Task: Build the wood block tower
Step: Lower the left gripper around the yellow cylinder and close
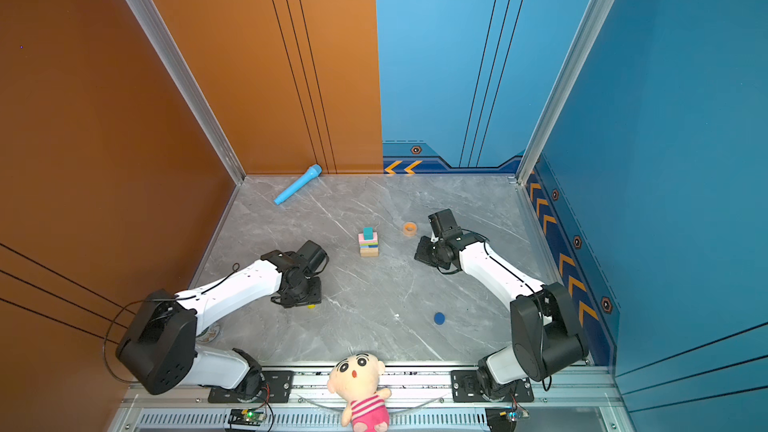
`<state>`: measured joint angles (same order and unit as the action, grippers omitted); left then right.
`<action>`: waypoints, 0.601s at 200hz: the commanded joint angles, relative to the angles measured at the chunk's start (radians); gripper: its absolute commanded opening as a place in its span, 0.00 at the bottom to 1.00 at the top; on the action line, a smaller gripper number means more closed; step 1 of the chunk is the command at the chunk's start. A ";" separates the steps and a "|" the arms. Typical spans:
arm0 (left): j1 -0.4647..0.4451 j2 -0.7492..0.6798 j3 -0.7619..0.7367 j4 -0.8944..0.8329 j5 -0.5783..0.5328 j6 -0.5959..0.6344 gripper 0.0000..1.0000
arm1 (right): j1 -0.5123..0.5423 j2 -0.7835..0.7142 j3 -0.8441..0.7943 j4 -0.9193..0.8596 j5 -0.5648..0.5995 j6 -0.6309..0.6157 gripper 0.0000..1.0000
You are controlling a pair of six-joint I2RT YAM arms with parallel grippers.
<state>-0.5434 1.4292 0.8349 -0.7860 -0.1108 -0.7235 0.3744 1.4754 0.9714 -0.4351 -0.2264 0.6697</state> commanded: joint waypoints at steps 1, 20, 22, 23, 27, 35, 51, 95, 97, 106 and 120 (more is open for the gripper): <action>0.002 0.011 -0.011 -0.028 0.000 -0.004 0.55 | 0.009 0.013 0.019 -0.019 0.033 -0.006 0.02; 0.001 0.019 -0.008 -0.026 -0.001 -0.004 0.52 | 0.009 0.014 0.017 -0.017 0.036 -0.004 0.02; 0.001 0.020 -0.009 -0.024 -0.001 -0.004 0.51 | 0.009 0.014 0.016 -0.017 0.035 -0.004 0.02; 0.001 0.020 -0.008 -0.024 0.000 -0.004 0.51 | 0.009 0.014 0.017 -0.017 0.036 -0.004 0.02; 0.001 0.020 -0.008 -0.021 0.000 -0.004 0.50 | 0.009 0.014 0.017 -0.017 0.036 -0.004 0.02; 0.000 0.023 -0.010 -0.016 0.003 -0.005 0.49 | 0.009 0.015 0.017 -0.017 0.036 -0.005 0.02; -0.001 0.029 -0.011 -0.008 0.004 -0.007 0.47 | 0.011 0.017 0.018 -0.017 0.036 -0.003 0.02; -0.005 0.048 -0.005 0.004 0.001 -0.009 0.39 | 0.011 0.018 0.019 -0.016 0.037 -0.001 0.02; -0.006 0.048 -0.004 0.004 -0.001 -0.008 0.38 | 0.012 0.017 0.019 -0.016 0.036 -0.001 0.02; -0.007 0.048 -0.001 0.004 -0.001 -0.008 0.36 | 0.012 0.018 0.018 -0.017 0.038 0.000 0.02; -0.011 0.048 0.001 0.004 -0.004 -0.008 0.33 | 0.014 0.017 0.018 -0.016 0.037 0.000 0.02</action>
<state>-0.5457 1.4685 0.8349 -0.7746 -0.1108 -0.7292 0.3809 1.4803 0.9714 -0.4351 -0.2081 0.6697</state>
